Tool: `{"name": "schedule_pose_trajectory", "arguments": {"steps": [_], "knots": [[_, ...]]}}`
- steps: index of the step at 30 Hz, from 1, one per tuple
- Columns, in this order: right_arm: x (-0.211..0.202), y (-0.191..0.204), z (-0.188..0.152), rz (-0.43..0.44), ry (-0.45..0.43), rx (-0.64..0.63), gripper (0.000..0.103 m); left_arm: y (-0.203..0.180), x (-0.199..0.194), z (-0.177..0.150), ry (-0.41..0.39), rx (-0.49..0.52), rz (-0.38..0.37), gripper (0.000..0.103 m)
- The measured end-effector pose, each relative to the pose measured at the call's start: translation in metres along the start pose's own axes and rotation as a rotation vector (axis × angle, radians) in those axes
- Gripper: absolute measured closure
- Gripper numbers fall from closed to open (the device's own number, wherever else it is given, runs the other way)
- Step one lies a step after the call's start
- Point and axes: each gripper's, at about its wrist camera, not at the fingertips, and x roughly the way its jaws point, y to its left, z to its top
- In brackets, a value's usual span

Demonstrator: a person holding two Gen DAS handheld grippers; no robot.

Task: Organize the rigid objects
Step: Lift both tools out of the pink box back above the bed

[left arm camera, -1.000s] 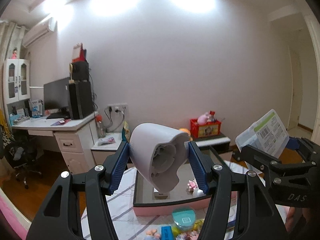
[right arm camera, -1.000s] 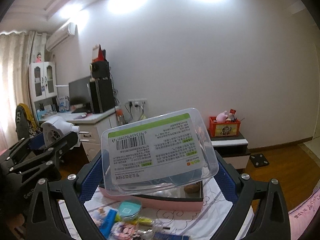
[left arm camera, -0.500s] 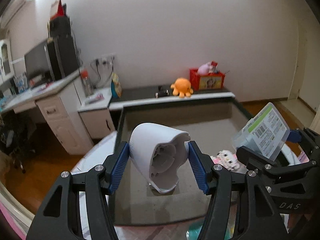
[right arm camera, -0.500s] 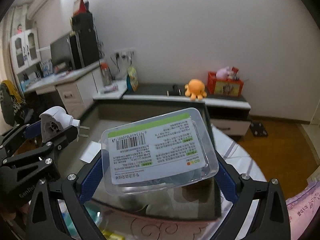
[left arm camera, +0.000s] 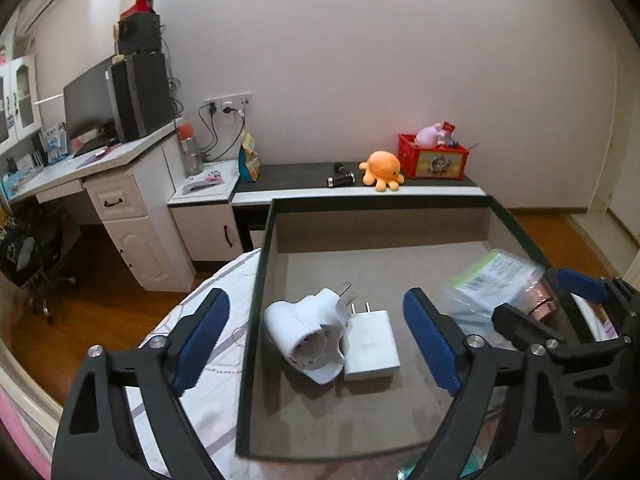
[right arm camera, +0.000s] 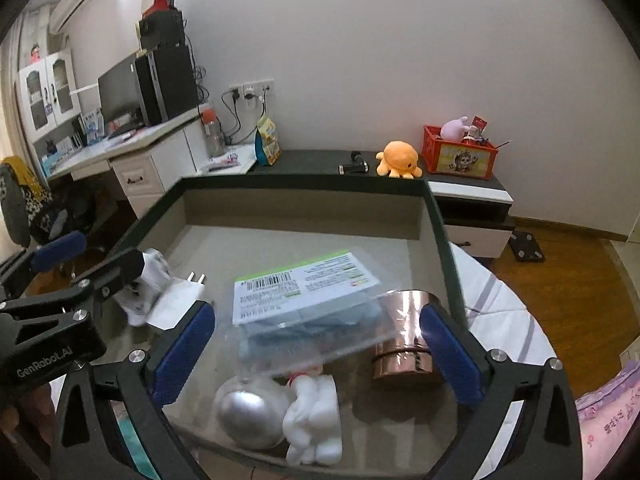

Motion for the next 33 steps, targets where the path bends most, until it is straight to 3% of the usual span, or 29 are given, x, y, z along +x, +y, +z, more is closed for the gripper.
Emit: {"name": "schedule_pose_trajectory", "arguments": {"steps": [2,10,21,33], "knots": [[-0.016,0.001,0.002,0.015,-0.028,0.008,0.000,0.002,-0.017,0.000,-0.029,-0.008,-0.002,0.001],[-0.104,0.013,-0.006,0.042,-0.175,0.024,0.000,0.006,-0.123,-0.010,-0.203,0.003,0.016,0.000],[-0.244,0.045,-0.059,0.057,-0.399,-0.010,0.000,0.001,-0.268,-0.050,-0.412,-0.026,0.070,0.000],[-0.302,0.057,-0.096,-0.008,-0.492,-0.022,0.000,-0.019,-0.337,-0.083,-0.506,0.002,0.086,0.000]]}}
